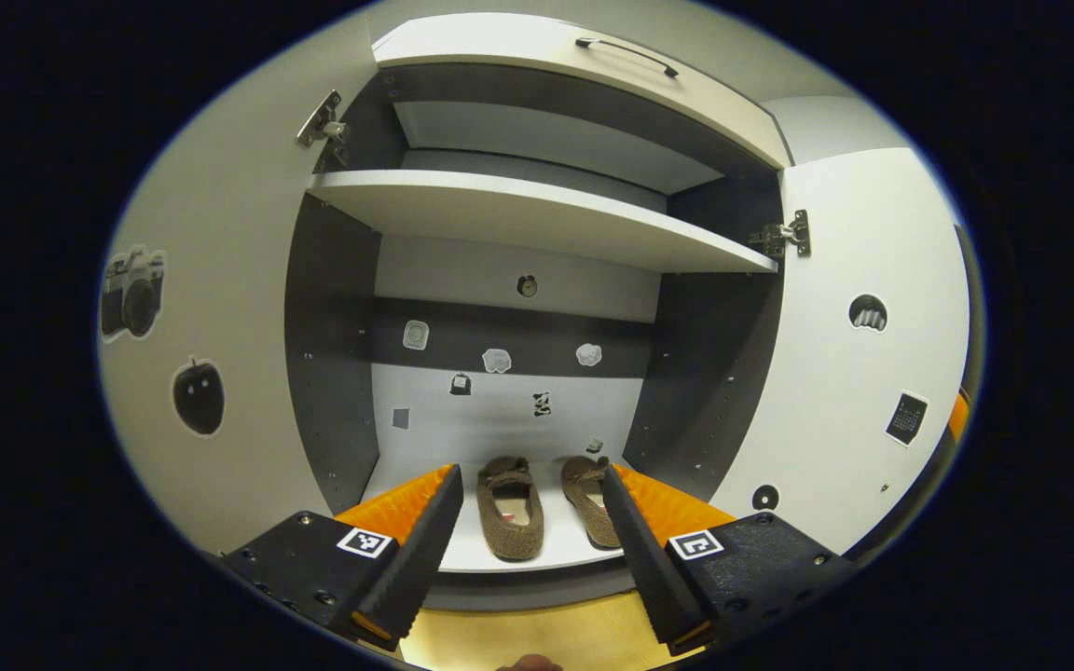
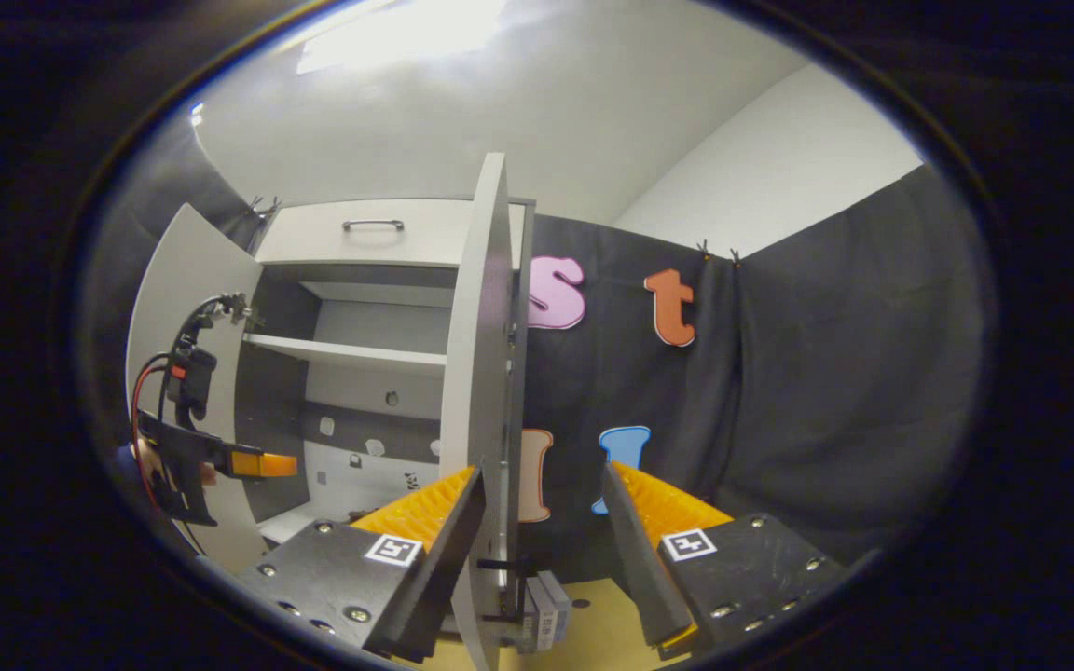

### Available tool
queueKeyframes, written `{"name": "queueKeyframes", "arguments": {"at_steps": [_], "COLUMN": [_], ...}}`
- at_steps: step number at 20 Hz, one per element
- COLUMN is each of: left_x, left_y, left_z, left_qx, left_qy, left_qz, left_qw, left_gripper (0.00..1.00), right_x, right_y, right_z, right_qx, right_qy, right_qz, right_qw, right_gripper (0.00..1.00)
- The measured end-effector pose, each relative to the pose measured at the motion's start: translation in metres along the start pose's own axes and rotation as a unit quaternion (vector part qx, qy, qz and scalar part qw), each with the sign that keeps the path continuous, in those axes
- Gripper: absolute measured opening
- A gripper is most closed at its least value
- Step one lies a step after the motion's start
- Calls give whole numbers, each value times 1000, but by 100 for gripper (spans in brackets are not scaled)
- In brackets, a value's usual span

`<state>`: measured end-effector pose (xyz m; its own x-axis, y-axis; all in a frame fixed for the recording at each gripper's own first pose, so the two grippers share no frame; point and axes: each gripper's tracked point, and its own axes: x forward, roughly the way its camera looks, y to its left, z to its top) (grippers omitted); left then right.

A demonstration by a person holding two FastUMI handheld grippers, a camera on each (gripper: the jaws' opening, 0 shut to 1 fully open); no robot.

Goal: Grab one shoe with the right hand and put it into the shoe cabinet, grab the other shoe with the left hand and put it into the shoe cabinet; then close the right door with the right hand and the left door with the left hand.

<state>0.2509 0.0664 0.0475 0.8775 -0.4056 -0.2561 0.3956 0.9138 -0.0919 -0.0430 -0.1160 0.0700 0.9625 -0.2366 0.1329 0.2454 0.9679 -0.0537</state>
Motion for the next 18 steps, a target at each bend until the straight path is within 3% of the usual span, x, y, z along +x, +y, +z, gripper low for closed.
{"name": "queueKeyframes", "arguments": {"at_steps": [2, 13, 15, 18], "left_x": [-7, -56, -64, -79], "left_y": [1, 18, 20, 21], "left_z": [-1, -8, -10, -6], "left_qx": [-2, -16, -21, -21], "left_qy": [0, 4, 2, -9], "left_qz": [2, 29, 32, 33], "left_qw": [1000, 999, 999, 999], "left_gripper": [92, 92, 93, 93], "right_x": [0, 11, 15, 23], "right_y": [9, 67, 77, 86], "right_z": [2, 0, 0, -1], "right_qx": [-6, 20, 27, 32], "right_qy": [-1, 0, 0, -1], "right_qz": [9, 78, 87, 90], "right_qw": [1000, 997, 996, 995], "right_gripper": [82, 78, 82, 79]}}
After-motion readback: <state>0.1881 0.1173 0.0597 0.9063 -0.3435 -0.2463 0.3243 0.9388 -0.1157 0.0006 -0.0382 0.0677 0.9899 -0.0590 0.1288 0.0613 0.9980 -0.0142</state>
